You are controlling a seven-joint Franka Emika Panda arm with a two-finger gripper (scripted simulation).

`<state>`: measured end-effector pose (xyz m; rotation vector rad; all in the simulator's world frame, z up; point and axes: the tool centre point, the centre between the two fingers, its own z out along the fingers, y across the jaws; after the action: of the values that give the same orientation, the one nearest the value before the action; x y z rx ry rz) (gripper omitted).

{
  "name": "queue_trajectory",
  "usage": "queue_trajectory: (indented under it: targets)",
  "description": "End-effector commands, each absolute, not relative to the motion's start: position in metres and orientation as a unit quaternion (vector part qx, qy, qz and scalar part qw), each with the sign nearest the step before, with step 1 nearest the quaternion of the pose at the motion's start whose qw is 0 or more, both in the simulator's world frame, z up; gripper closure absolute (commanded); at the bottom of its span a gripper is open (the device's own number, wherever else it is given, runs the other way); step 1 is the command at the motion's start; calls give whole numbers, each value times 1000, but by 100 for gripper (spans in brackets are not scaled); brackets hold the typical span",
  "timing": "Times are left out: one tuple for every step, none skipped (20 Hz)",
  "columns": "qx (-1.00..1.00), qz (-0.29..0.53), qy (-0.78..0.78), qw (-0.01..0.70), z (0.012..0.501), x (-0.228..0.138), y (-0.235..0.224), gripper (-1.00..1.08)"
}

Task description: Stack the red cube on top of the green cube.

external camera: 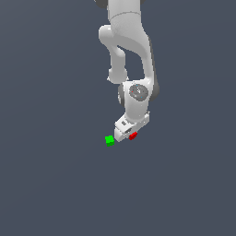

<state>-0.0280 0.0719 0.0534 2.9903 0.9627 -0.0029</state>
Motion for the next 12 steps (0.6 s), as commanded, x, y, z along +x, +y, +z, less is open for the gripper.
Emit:
queue_trajectory:
  targets:
    - [952,0,307,0,72,-28,72,108]
    - [952,0,307,0,79,-28,72,108]
    - [952,0,307,0,86,-28,72,108]
    - [952,0,307,0,92,-28,72,108]
    - [952,0,307,0,98,-28,72,108]
    - [952,0,307,0,103,-28,72,108]
    - [952,0,307,0,107,-28,72,108]
    - [952,0,307,0,111,-28,72,108]
    - [952,0,307,0,114,-28,72,108]
    - [952,0,307,0,117,-27,72,108]
    - [952,0,307,0,119,-27,72,108]
    - [952,0,306,0,120,-27,72,108]
